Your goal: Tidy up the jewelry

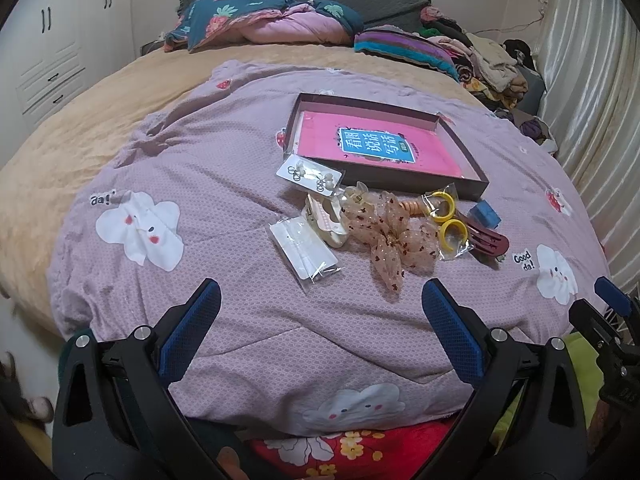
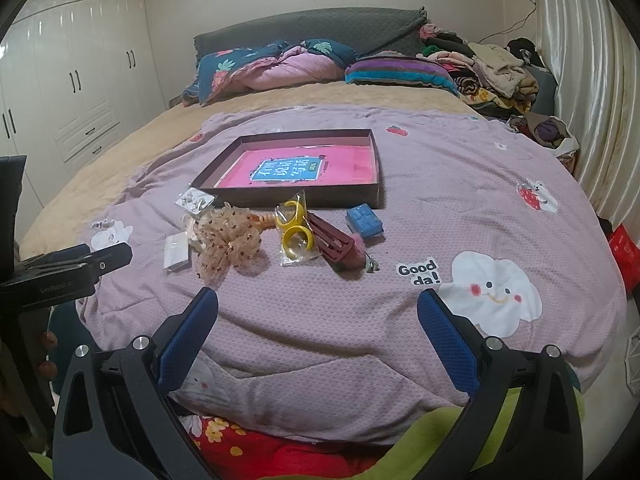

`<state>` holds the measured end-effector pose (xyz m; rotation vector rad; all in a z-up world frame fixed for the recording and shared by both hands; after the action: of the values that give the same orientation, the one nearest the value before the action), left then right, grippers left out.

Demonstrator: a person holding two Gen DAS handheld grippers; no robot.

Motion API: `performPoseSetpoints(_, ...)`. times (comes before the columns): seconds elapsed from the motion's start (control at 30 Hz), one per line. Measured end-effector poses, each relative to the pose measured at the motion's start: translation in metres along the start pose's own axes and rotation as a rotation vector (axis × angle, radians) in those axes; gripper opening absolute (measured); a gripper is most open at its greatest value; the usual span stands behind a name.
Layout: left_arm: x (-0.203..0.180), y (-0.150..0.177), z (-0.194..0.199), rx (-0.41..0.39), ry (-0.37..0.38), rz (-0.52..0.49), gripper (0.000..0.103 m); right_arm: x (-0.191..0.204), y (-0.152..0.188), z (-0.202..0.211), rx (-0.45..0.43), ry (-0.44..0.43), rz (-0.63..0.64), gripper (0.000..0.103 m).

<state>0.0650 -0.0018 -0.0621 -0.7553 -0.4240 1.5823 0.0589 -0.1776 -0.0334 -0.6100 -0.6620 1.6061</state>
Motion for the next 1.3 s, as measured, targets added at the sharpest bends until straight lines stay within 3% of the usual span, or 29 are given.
performPoseSetpoints(1.3, -0.0087, 0.0007, -0.0041, 0.016, 0.003, -0.001, 0.094, -0.0021, -0.0079, -0.0015, 0.001, -0.012, -0.010, 0.099)
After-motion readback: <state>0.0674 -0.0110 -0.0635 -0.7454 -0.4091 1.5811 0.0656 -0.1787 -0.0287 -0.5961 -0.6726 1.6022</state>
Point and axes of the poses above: each gripper's, at about its wrist camera, not at the fingertips, and z roughly against the way its jaws point, x to its left, y to its underside, the point moved 10 cm from there along -z, roughly the way its jaws point, and after that the axes turned 9 degrees about y, right-handed, at the moved point
